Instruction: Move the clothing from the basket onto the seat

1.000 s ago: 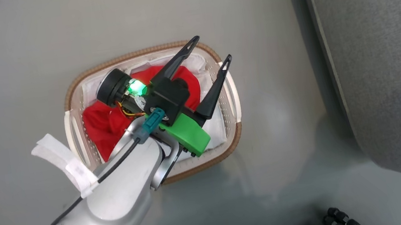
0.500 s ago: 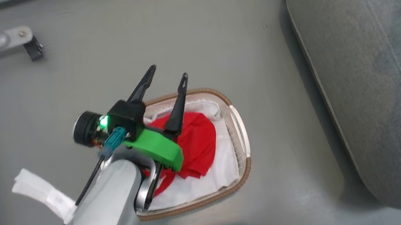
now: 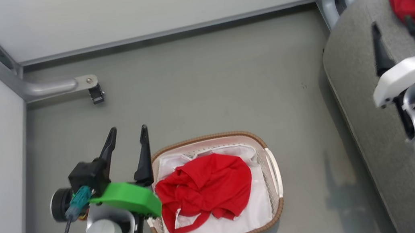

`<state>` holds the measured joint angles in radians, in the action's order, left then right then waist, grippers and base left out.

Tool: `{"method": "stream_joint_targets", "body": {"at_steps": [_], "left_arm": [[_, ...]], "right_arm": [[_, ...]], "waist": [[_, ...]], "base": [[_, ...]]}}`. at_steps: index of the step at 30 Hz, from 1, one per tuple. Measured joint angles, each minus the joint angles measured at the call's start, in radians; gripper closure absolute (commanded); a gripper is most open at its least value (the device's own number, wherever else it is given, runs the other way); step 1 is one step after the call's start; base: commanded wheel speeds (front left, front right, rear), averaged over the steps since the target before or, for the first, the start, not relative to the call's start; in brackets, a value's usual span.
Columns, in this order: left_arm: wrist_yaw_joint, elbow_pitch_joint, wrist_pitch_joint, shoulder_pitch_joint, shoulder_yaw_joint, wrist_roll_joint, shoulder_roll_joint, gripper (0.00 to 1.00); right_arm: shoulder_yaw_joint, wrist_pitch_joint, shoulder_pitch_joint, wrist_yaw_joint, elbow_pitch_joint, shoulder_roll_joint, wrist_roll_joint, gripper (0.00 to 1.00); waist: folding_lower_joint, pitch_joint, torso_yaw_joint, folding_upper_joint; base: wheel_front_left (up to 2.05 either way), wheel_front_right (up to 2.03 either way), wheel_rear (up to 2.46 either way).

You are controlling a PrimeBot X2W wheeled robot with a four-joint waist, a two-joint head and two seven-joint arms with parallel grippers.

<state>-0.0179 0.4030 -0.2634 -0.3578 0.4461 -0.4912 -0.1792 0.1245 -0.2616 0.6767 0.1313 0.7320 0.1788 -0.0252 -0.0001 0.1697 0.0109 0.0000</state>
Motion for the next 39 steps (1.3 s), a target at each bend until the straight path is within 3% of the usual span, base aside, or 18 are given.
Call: {"method": "stream_joint_targets", "body": {"at_steps": [9, 14, 23, 39], "left_arm": [[0.001, -0.019, -0.001, 0.139, -0.141, 0.031, 0.027, 0.00], [0.010, -0.043, -0.001, 0.208, -0.204, 0.054, 0.039, 0.00], [0.042, -0.064, -0.001, 0.307, -0.249, 0.089, 0.063, 0.00], [0.067, -0.063, -0.001, 0.340, -0.283, 0.115, 0.087, 0.00]], "right_arm": [[0.004, -0.002, -0.265, 0.000, -0.260, -0.124, 0.007, 0.00], [-0.059, -0.002, -0.401, 0.000, -0.332, -0.130, -0.081, 0.00], [-0.120, -0.002, -0.567, 0.000, -0.424, -0.131, -0.117, 0.00], [-0.145, -0.002, -0.626, 0.000, -0.454, -0.130, -0.146, 0.00]], "waist": [[0.0000, -0.087, 0.039, 0.0000], [0.0000, -0.117, 0.048, 0.0000], [0.0000, -0.160, 0.046, 0.0000], [0.0000, -0.184, 0.036, 0.0000]], "base": [[0.00, 0.00, 0.00], [0.00, 0.00, 0.00], [0.00, 0.00, 0.00], [0.00, 0.00, 0.00]]}}
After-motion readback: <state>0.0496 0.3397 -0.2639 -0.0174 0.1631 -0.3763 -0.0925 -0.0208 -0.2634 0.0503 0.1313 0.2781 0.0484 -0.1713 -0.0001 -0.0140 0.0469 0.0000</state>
